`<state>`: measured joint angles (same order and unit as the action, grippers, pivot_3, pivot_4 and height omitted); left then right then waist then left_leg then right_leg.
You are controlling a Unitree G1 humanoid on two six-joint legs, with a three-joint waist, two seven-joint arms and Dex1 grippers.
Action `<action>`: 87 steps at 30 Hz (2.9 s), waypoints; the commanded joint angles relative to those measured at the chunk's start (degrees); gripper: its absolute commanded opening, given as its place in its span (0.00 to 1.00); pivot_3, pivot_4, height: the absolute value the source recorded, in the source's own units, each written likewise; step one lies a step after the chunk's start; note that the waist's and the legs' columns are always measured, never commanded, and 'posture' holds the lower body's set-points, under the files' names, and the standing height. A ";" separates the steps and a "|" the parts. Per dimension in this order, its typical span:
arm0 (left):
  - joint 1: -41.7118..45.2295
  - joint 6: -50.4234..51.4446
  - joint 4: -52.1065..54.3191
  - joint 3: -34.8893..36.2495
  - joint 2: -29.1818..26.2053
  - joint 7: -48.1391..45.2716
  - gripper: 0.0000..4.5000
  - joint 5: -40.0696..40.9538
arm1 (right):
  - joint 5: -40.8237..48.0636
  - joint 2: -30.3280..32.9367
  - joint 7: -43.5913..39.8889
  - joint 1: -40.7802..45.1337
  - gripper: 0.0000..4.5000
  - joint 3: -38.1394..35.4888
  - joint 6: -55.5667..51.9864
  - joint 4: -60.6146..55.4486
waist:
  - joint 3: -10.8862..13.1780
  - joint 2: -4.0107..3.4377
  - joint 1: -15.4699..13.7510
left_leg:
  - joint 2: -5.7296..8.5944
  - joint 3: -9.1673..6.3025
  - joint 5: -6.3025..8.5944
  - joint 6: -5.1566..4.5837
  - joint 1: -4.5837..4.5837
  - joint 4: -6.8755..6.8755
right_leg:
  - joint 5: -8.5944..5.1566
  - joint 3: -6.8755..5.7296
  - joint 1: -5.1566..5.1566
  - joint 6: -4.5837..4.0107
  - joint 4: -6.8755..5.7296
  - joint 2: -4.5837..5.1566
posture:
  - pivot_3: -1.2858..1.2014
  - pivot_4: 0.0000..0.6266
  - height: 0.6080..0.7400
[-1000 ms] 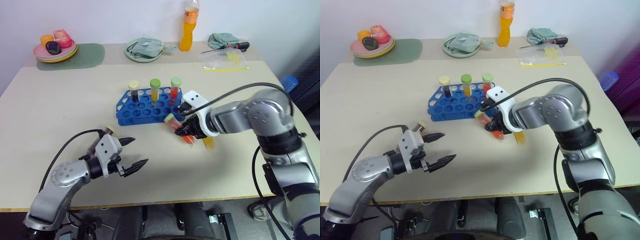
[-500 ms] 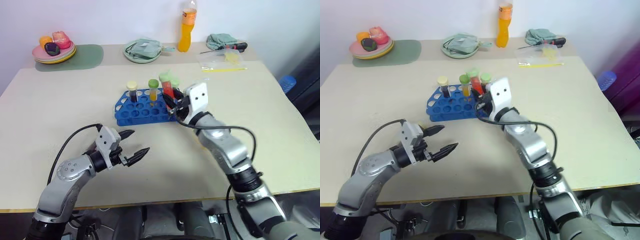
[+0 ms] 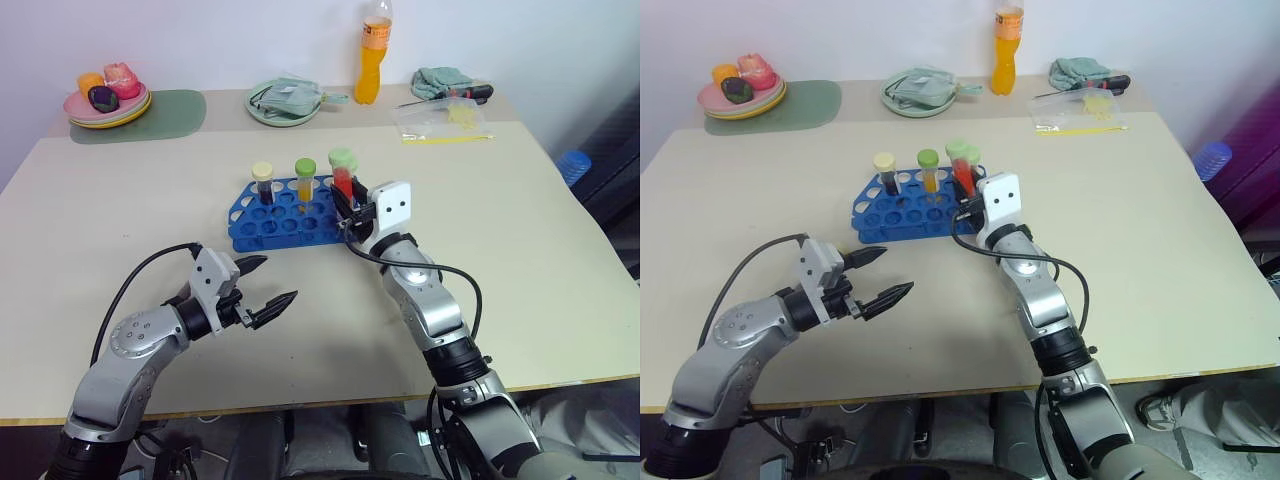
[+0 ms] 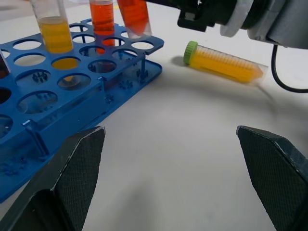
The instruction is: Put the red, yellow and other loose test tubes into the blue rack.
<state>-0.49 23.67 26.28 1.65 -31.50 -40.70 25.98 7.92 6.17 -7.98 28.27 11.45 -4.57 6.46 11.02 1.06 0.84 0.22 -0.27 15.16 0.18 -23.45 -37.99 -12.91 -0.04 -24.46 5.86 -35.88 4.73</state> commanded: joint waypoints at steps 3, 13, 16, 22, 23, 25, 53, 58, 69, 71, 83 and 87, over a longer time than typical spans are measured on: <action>-0.43 0.23 3.19 1.85 -0.68 0.26 1.00 1.42 | -1.51 -1.39 -0.51 0.03 0.18 -2.31 3.10 1.28 | 0.00 -0.01 -0.03 | 0.00 0.00 0.00 0.00 0.01 0.00 | 0.00 0.00 0.00 0.00 -0.01 0.00 | 0.52 0.24 1.00; -0.27 0.69 3.80 2.51 -1.49 0.34 1.00 1.82 | -4.36 -2.72 -0.91 0.93 0.18 -3.78 9.03 8.35 | 0.00 0.00 0.01 | 0.00 0.00 -0.01 0.02 0.05 0.00 | -0.02 0.00 0.01 -0.03 -0.07 -0.01 | 0.52 0.24 1.00; -0.29 0.83 3.95 2.74 -1.69 0.28 1.00 1.94 | -4.51 -3.34 -1.32 1.05 0.18 -4.08 11.36 10.37 | 0.00 -0.01 0.04 | 0.00 0.00 -0.02 0.03 0.08 0.00 | -0.03 0.01 0.02 -0.05 -0.08 -0.01 | 0.52 0.24 1.00; -0.04 1.91 4.93 2.95 -2.06 0.57 1.00 2.41 | -5.19 -5.16 -0.98 1.71 0.18 -5.10 17.21 15.73 | -0.01 -0.01 0.21 | 0.00 0.00 -0.04 0.06 0.12 0.00 | -0.03 0.01 0.03 -0.05 -0.15 -0.01 | 0.52 0.24 1.00; -0.05 2.13 5.10 3.12 -2.19 0.55 1.00 2.53 | -5.09 -5.42 -1.16 1.65 0.18 -5.29 17.97 16.26 | -0.01 -0.01 0.24 | 0.00 0.00 -0.04 0.06 0.13 0.00 | -0.03 0.02 0.04 -0.05 -0.16 -0.01 | 0.52 0.24 1.00; -0.12 2.43 5.34 3.38 -2.45 0.54 1.00 2.72 | -4.33 -5.76 -2.59 1.13 0.18 -5.42 18.91 16.40 | -0.01 -0.01 0.26 | -0.01 -0.01 -0.05 0.08 0.13 0.00 | -0.03 0.02 0.03 -0.06 -0.18 -0.01 | 0.52 0.24 1.00; 5.17 1.03 1.49 -2.95 -1.26 -2.80 1.00 1.95 | 24.40 33.89 -13.64 13.66 0.92 -7.42 -87.93 -20.05 | 0.02 -0.12 -0.36 | 0.00 -0.02 -0.01 0.02 -0.01 -0.03 | -0.18 -0.02 0.00 -0.32 -0.04 0.00 | 0.52 0.24 1.00; 4.03 0.62 2.82 -4.35 -1.49 -4.15 1.00 1.82 | 30.29 34.07 -8.15 19.64 0.92 -3.58 -87.93 -9.24 | 0.02 -0.12 -0.15 | 0.07 0.06 0.00 0.00 -0.07 -0.03 | -0.16 0.00 0.00 -0.28 0.07 0.12 | 0.52 0.24 1.00; 1.36 0.36 4.76 -4.96 -0.65 -2.89 1.00 1.28 | 48.45 34.84 3.64 28.58 0.53 4.80 -87.93 7.37 | 0.02 -0.12 -0.12 | 0.02 0.03 0.01 -0.02 -0.07 -0.03 | -0.14 0.00 0.00 -0.24 0.06 0.03 | 0.52 0.24 1.00; 0.94 0.32 5.02 -5.06 -0.46 -2.56 1.00 1.08 | 52.35 35.20 6.30 29.24 0.28 5.34 -87.93 8.18 | 0.02 -0.12 -0.10 | 0.02 0.02 0.01 -0.03 -0.07 -0.03 | -0.13 -0.01 0.00 -0.23 0.06 0.03 | 0.52 0.24 1.00; -2.15 -0.93 3.27 -0.09 -1.34 -0.63 1.00 0.02 | 37.77 38.62 -10.19 5.73 0.17 -1.25 -48.08 -41.70 | 0.04 -0.16 -0.15 | -0.04 -0.15 0.17 -0.30 -0.20 0.00 | -0.13 -0.14 -0.02 0.11 0.20 -0.08 | 0.52 0.24 1.00; -2.07 -1.43 1.69 0.83 -1.89 -1.01 1.00 -0.46 | 24.23 23.95 -3.69 3.90 0.17 2.38 -32.73 -34.03 | 0.02 -0.12 0.40 | -0.05 0.09 0.15 -0.26 -0.02 -0.07 | -0.12 -0.03 0.03 0.00 0.20 -0.15 | 0.52 0.24 1.00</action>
<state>-2.43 23.41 27.58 1.12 -32.95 -41.43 25.61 37.87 33.05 -14.21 31.35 13.62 -44.23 -29.90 11.04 0.95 1.24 0.17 -0.20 15.26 -0.01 -23.45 -38.06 -13.03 -0.06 -24.44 5.79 -35.70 4.57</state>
